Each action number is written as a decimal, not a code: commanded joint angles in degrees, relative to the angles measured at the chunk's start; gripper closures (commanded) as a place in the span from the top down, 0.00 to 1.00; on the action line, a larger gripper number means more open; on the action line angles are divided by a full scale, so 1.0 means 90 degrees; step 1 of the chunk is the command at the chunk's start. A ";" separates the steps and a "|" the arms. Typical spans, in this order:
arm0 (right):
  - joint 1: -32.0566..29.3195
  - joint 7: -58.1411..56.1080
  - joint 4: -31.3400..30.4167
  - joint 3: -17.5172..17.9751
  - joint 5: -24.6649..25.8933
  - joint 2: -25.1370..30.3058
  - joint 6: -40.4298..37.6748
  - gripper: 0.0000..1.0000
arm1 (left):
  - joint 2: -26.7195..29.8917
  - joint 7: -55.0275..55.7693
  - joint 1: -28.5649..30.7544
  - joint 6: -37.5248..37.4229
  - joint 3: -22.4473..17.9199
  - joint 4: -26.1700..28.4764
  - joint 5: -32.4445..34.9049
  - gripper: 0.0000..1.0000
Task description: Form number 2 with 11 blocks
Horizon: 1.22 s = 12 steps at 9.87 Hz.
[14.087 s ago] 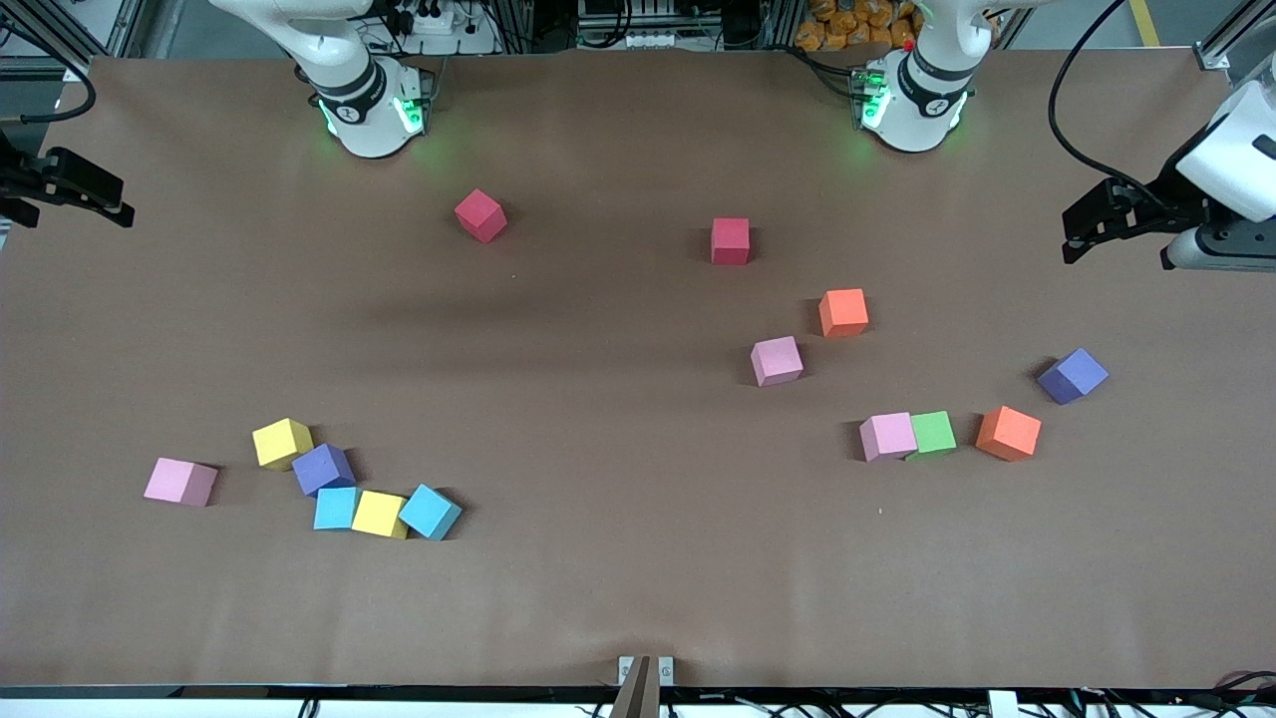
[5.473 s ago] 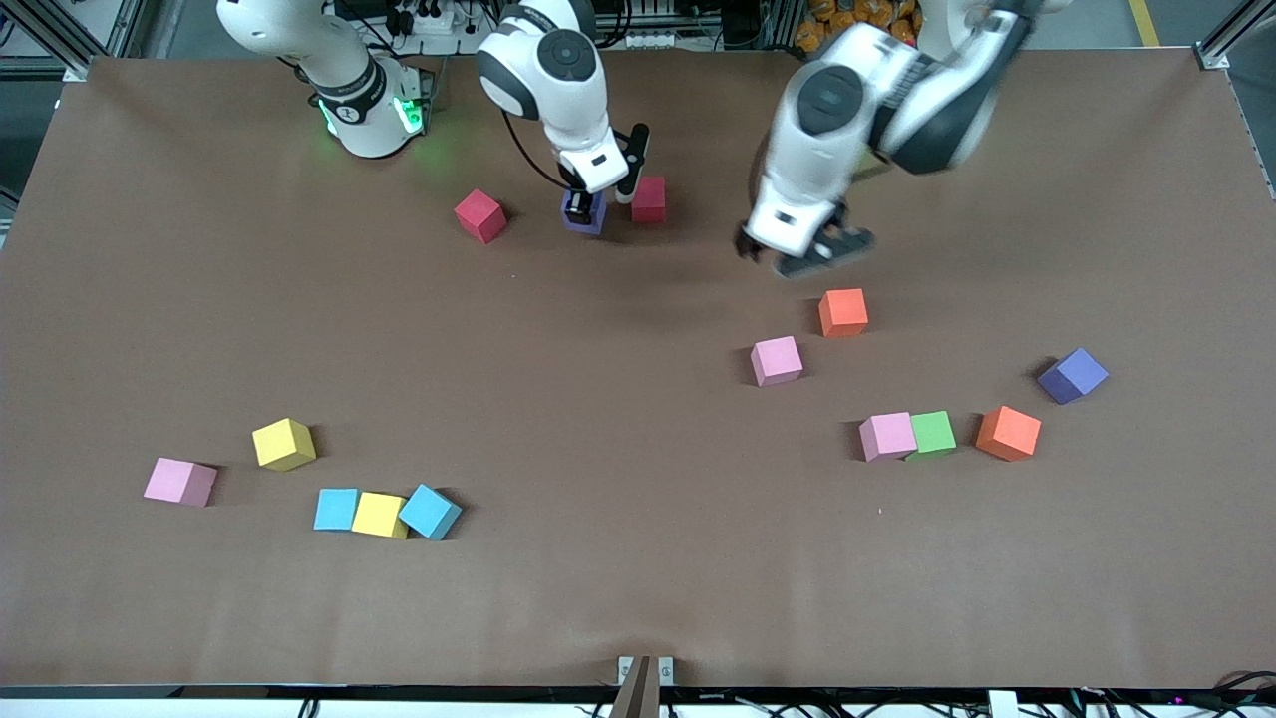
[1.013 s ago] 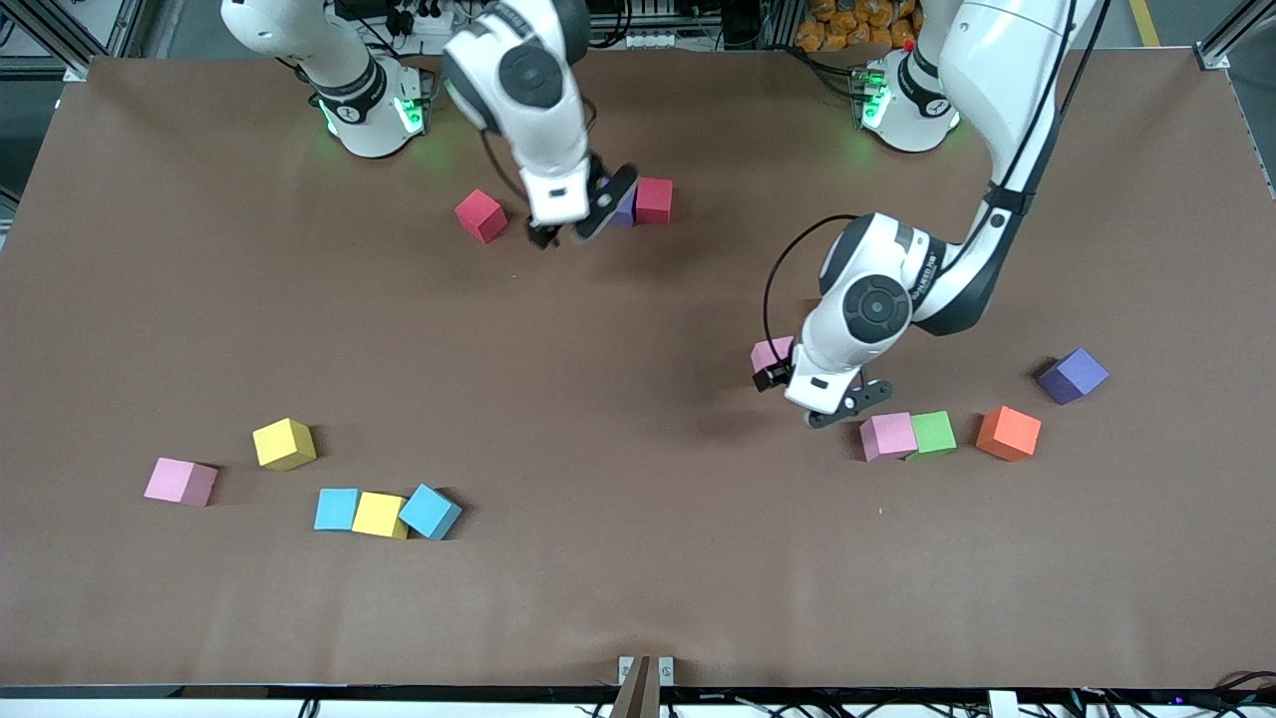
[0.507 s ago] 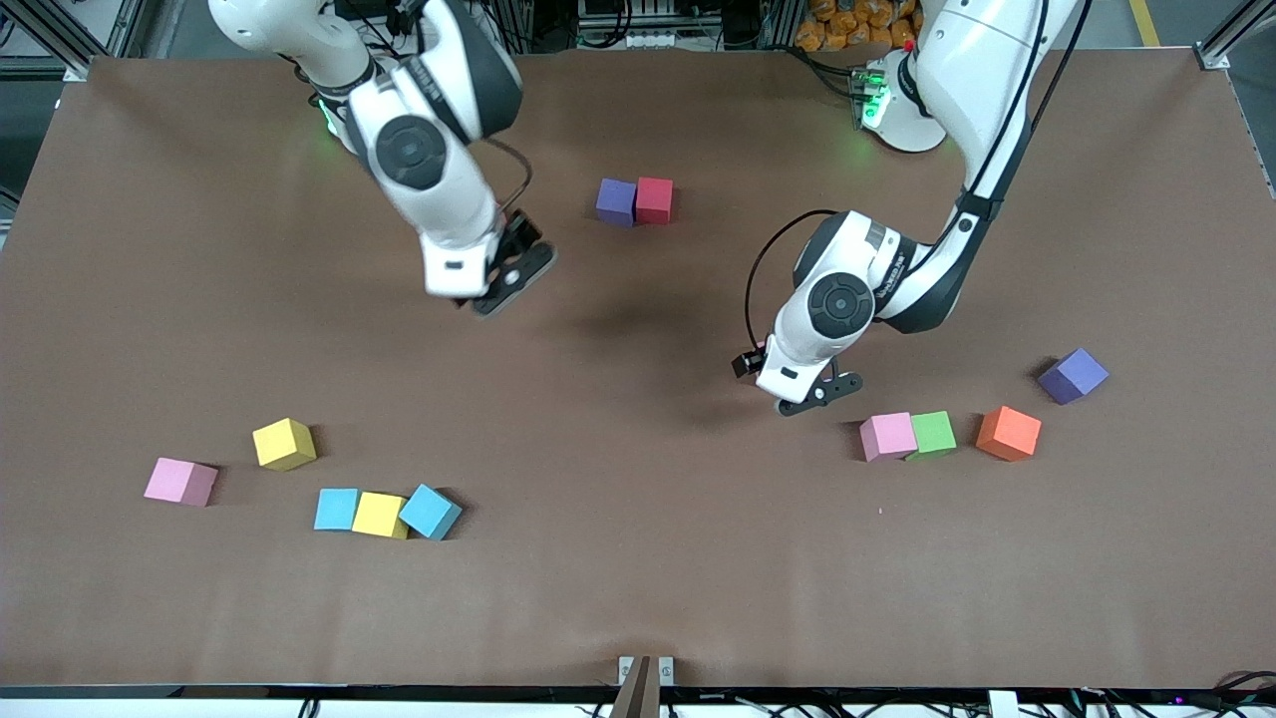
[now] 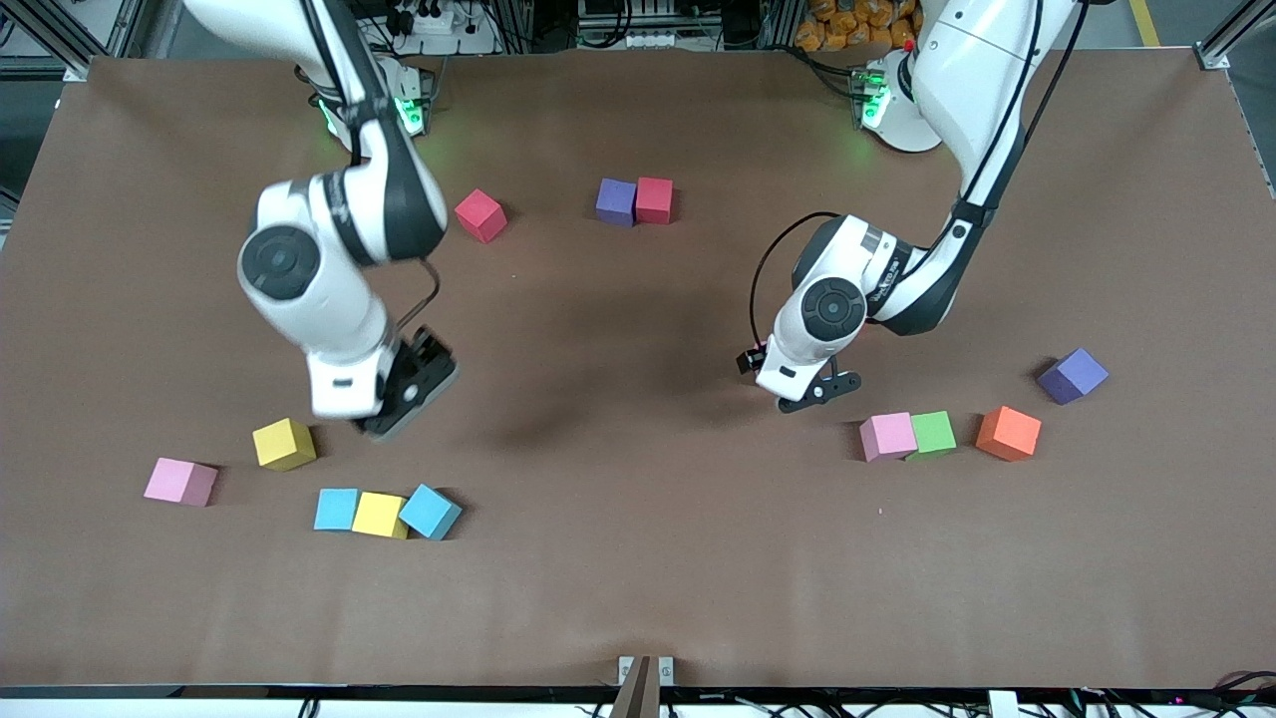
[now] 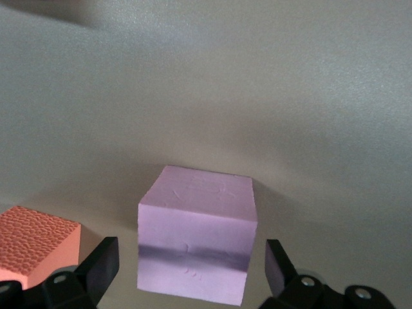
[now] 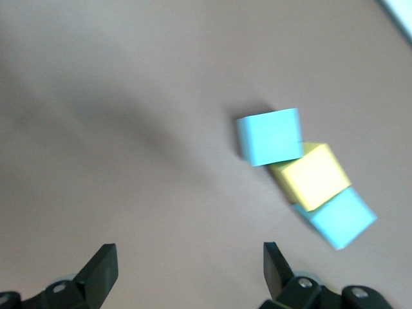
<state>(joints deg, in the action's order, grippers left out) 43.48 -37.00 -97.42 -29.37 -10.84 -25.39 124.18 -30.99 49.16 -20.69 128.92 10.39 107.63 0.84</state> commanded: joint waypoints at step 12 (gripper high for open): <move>-0.1628 -0.1133 0.1840 0.1329 -0.0261 -0.2549 0.1914 1.00 | 0.2398 -0.1474 0.0354 -0.0672 0.2374 0.2112 0.0883 0.00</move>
<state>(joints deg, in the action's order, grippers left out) 30.59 -45.73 -83.51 -18.65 -12.11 -46.35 141.13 -11.82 40.64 -20.05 122.80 26.91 123.26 6.86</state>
